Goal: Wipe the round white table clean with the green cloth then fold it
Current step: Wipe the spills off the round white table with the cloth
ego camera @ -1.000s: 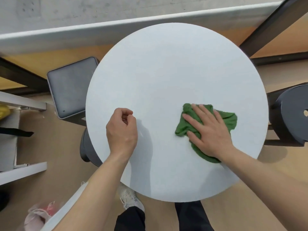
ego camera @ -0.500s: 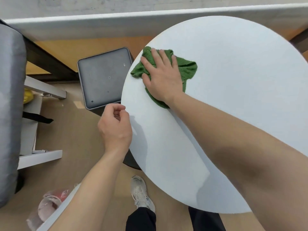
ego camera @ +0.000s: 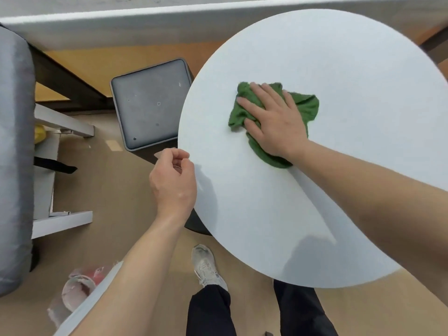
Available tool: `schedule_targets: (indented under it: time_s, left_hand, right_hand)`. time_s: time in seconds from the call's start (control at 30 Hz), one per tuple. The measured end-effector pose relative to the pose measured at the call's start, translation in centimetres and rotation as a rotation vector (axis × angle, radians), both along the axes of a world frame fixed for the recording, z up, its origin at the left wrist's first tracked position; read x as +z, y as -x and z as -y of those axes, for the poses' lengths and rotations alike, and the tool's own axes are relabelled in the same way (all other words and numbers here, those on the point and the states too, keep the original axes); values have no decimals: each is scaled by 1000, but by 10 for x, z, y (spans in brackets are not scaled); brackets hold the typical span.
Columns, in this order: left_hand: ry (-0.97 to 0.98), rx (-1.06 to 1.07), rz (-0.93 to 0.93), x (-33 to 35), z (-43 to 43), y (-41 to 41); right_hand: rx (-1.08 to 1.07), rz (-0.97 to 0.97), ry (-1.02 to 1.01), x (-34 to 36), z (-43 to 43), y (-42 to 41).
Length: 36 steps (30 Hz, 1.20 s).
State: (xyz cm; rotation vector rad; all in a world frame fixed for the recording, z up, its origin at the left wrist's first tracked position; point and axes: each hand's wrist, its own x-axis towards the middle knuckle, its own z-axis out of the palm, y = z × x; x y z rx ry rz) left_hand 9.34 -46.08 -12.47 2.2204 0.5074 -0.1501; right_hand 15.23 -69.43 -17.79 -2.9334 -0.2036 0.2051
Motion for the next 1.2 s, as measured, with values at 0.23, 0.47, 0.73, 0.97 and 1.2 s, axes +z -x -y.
schedule_targets:
  time_s: [0.23,0.47,0.73,0.97,1.2]
  left_hand:
    - [-46,93,70,3,21,-11]
    - [-22,-56,-23,10,97,0]
    - [65,-241,-105,5,179,46]
    - [89,-228,-108,11,219,52]
    - [112,-305,-190,8,277,67]
  right_hand:
    - [23,27,-62,0,-88,43]
    - [406,-73,-44,2,11,253]
    - [-440,10,20,3,219,173]
    - [-320,25,-22,3,118,182]
    - [-328,-57,-15,2,183,293]
